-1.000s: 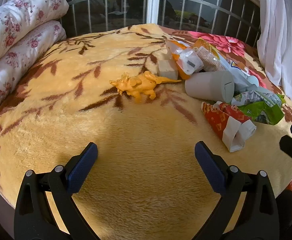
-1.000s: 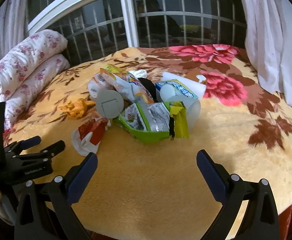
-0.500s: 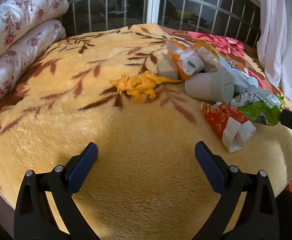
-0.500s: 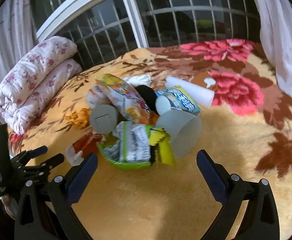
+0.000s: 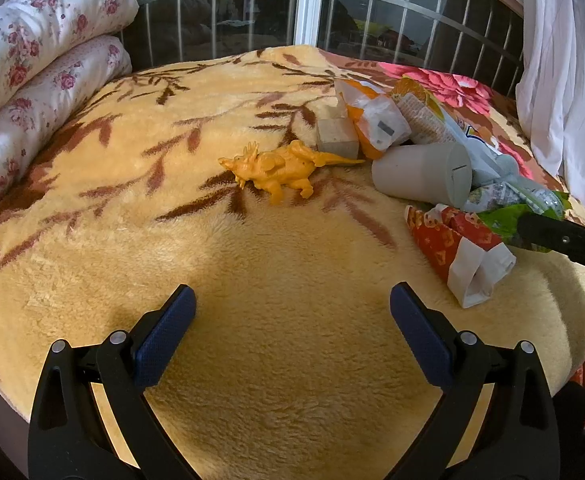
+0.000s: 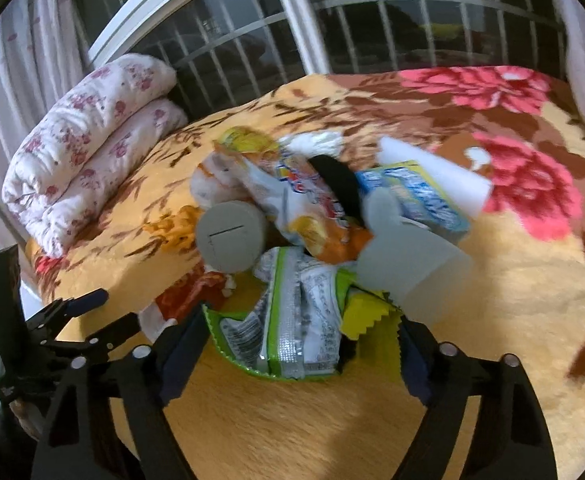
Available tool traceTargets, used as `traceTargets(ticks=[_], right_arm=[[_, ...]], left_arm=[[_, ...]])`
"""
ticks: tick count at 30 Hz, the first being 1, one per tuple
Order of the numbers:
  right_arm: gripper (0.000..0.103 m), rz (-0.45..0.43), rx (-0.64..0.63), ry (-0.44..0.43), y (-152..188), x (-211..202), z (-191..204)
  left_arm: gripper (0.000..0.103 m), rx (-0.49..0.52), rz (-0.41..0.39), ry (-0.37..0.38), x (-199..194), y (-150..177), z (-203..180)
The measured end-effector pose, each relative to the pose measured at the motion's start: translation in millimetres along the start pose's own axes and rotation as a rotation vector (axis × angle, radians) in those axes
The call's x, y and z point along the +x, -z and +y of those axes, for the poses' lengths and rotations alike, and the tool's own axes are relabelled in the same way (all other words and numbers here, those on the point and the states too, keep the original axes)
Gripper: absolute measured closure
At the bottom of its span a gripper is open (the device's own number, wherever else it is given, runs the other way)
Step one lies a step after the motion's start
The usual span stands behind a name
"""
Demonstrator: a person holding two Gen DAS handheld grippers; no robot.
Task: Collect trash
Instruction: 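Grasp the green chip bag with the right tool while the left tool approaches the red-white wrapper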
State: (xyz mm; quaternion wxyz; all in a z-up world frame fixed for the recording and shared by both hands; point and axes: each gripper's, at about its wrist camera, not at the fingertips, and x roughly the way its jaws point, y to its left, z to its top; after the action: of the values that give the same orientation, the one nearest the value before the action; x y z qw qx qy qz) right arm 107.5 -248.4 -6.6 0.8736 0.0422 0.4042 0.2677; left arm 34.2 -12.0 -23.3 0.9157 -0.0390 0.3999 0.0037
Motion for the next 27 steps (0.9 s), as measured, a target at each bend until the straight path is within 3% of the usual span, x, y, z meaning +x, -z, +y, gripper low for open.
traceTargets(ticks=[3, 5, 6, 8, 12, 14, 17, 27], right_arm=[[0.024, 0.01, -0.024, -0.004, -6.1, 10.6, 6.1], [0.038, 0.02, -0.035, -0.001, -9.2, 18.6, 8.3], [0.04, 0.035, -0.041, 0.001, -9.9, 23.6, 8.7], [0.05, 0.044, -0.066, 0.053, -8.7, 26.5, 11.2], [0.06, 0.034, -0.075, 0.086, -0.2, 14.7, 10.3], [0.074, 0.01, -0.05, 0.081, 4.8, 3.2, 6.5], [0.075, -0.014, -0.007, 0.054, 12.4, -17.2, 3.2], [0.073, -0.037, -0.041, 0.074, 44.2, -45.8, 5.0]], left_arm=[[0.008, 0.001, -0.001, -0.001, -0.2, 0.1, -0.2], [0.008, 0.004, -0.001, -0.002, -0.4, 0.6, -0.5], [0.008, 0.004, -0.001, -0.003, 0.2, 0.1, -0.1], [0.008, 0.013, -0.004, -0.007, 0.0, 1.3, -0.7], [0.008, 0.024, -0.01, -0.009, 1.3, 2.0, -0.2], [0.008, 0.027, -0.014, -0.009, 0.9, 2.6, 0.2], [0.008, 0.03, -0.022, -0.009, 0.0, 4.0, -1.0], [0.008, 0.053, -0.049, 0.0, -6.1, 9.1, -15.0]])
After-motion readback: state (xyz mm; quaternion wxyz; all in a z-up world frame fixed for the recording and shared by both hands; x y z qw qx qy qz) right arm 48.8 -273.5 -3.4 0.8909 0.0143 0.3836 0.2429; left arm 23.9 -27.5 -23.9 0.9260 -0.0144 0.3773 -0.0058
